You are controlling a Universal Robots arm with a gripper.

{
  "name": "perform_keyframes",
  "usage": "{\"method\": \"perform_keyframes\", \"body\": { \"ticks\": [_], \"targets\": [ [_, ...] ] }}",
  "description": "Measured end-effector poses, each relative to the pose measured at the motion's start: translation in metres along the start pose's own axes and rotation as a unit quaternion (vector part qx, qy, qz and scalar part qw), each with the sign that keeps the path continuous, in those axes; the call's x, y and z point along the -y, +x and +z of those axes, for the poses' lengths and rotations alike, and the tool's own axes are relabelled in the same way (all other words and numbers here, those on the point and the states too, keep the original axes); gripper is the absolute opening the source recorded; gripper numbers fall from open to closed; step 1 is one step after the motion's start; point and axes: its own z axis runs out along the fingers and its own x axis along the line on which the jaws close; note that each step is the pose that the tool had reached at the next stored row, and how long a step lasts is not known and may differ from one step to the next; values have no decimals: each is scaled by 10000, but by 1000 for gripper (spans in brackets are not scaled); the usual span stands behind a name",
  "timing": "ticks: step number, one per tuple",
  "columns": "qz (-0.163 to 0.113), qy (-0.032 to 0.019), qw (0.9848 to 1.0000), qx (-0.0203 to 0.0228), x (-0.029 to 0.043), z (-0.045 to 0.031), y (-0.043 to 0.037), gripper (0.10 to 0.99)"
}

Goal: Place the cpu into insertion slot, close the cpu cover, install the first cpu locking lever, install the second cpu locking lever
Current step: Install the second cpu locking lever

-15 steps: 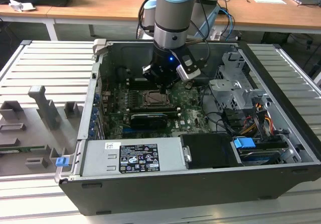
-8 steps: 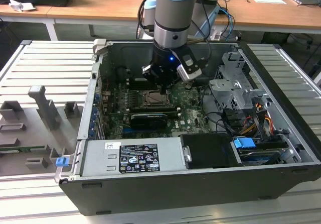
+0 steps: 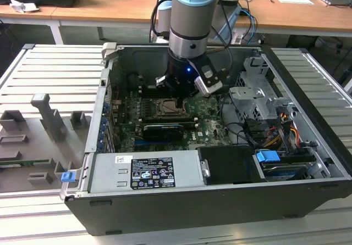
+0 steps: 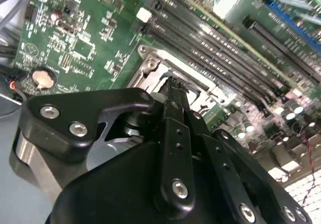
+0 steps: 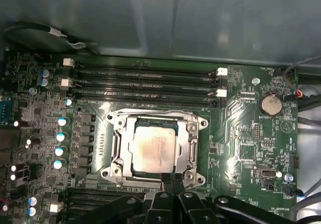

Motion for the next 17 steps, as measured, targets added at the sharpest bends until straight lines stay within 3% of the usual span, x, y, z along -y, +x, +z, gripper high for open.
{"method": "perform_keyframes", "body": {
  "ticks": [3, 6, 7, 8, 11, 13, 17],
  "targets": [
    [0, -7, 10000, 2, 63, 1, 9, 106],
    [-32, -107, 9999, 4, 115, 28, 73, 106],
    [-57, -168, 9998, 5, 131, 50, 135, 106],
    [-64, -189, 9998, 6, 141, 60, 175, 106],
    [-67, -216, 9997, 7, 178, 65, 267, 106],
    [-69, -223, 9997, 8, 209, 62, 280, 106],
    [-68, -302, 9995, 14, 275, 56, 342, 106]
  ]
}}
